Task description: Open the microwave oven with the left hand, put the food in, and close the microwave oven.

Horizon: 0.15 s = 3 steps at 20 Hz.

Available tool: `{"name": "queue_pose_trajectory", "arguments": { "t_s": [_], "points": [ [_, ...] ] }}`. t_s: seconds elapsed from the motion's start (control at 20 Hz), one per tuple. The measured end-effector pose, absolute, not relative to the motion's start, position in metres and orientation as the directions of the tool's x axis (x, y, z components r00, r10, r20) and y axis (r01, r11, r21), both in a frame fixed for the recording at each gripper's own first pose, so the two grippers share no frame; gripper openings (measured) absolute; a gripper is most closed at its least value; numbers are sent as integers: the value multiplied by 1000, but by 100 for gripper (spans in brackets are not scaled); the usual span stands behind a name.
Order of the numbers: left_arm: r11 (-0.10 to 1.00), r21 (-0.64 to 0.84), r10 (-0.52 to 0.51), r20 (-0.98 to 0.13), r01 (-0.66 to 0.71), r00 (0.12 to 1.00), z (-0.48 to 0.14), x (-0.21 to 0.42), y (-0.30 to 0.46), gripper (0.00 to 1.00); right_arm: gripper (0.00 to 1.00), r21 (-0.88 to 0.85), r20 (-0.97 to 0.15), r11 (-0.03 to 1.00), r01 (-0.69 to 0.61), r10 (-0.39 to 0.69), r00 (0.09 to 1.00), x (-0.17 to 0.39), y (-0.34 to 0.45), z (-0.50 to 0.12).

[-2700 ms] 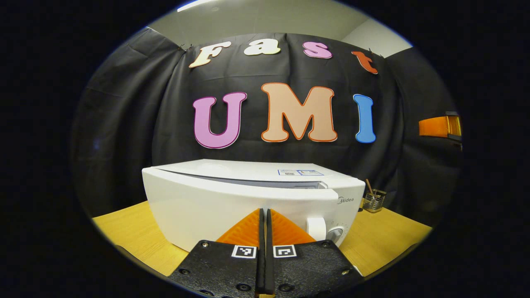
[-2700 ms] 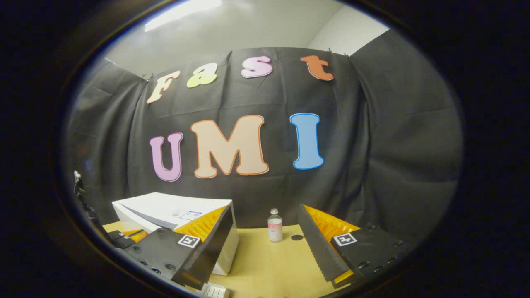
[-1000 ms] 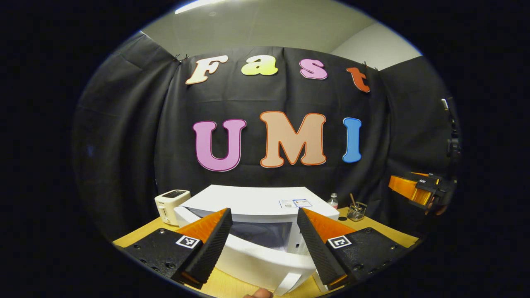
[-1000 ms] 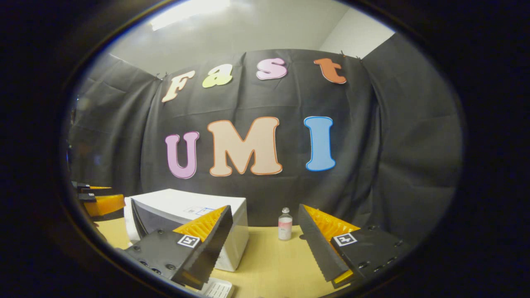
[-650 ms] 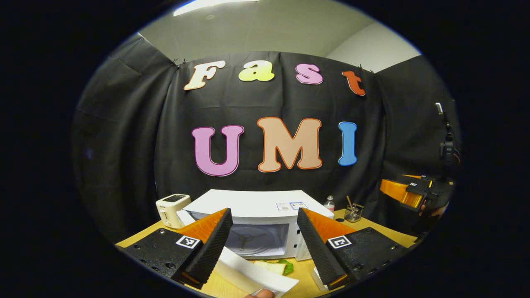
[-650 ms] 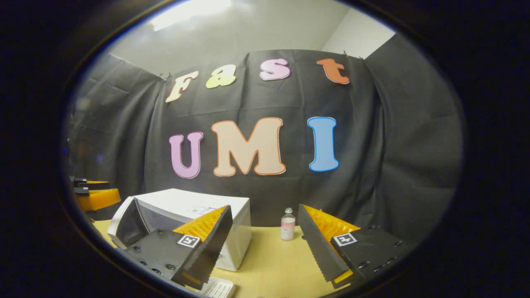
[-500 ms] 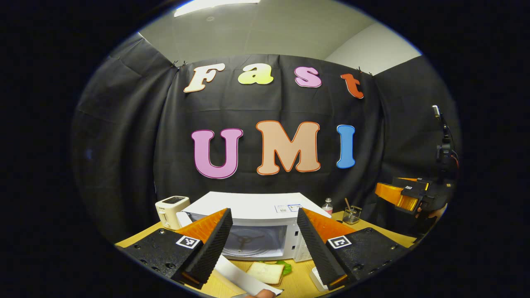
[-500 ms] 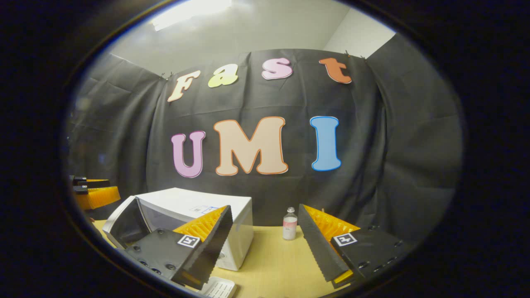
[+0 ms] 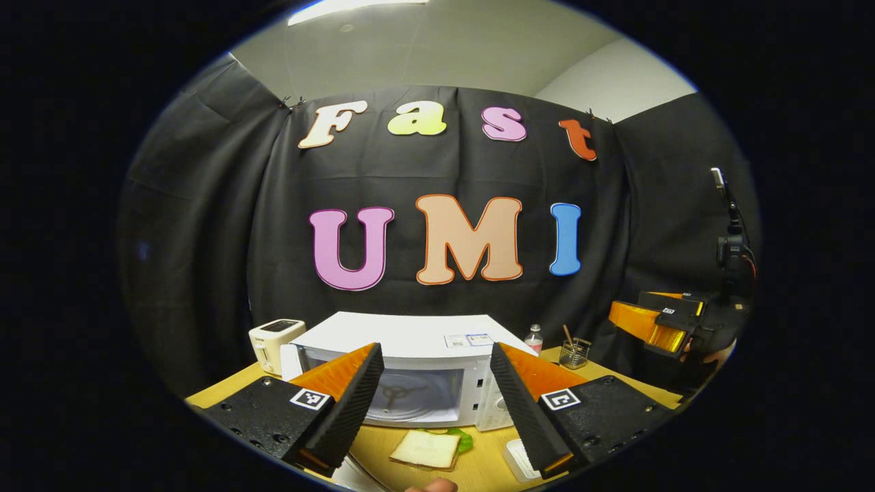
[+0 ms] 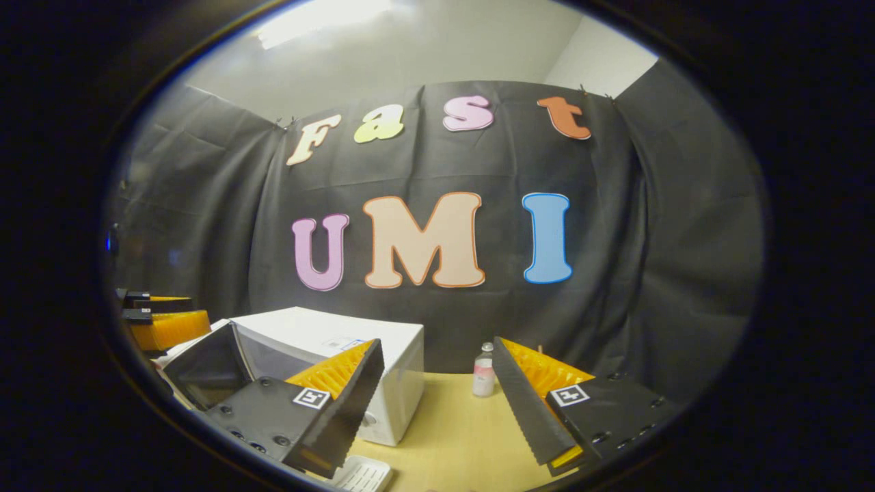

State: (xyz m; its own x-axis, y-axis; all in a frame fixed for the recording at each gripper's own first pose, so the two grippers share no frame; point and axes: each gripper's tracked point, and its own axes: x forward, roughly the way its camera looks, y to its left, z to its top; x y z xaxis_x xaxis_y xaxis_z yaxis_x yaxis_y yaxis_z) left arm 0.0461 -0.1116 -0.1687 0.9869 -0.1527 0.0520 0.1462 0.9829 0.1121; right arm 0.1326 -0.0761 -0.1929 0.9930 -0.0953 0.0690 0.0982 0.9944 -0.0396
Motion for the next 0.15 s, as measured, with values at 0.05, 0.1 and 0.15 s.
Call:
{"name": "queue_pose_trajectory", "arguments": {
  "t_s": [0.05,0.1,0.15],
  "points": [
    [983,114,-153,60,146,986,-167,44,-113,96,100,-37,71,995,93,-90,993,132,-74,-192],
    [983,112,-152,69,143,986,-165,42,-113,96,100,-37,71,996,86,-83,994,132,-73,-193],
    [984,107,-153,74,144,985,-165,42,-113,96,100,-40,71,996,80,-78,994,132,-71,-192]
  ]
}}
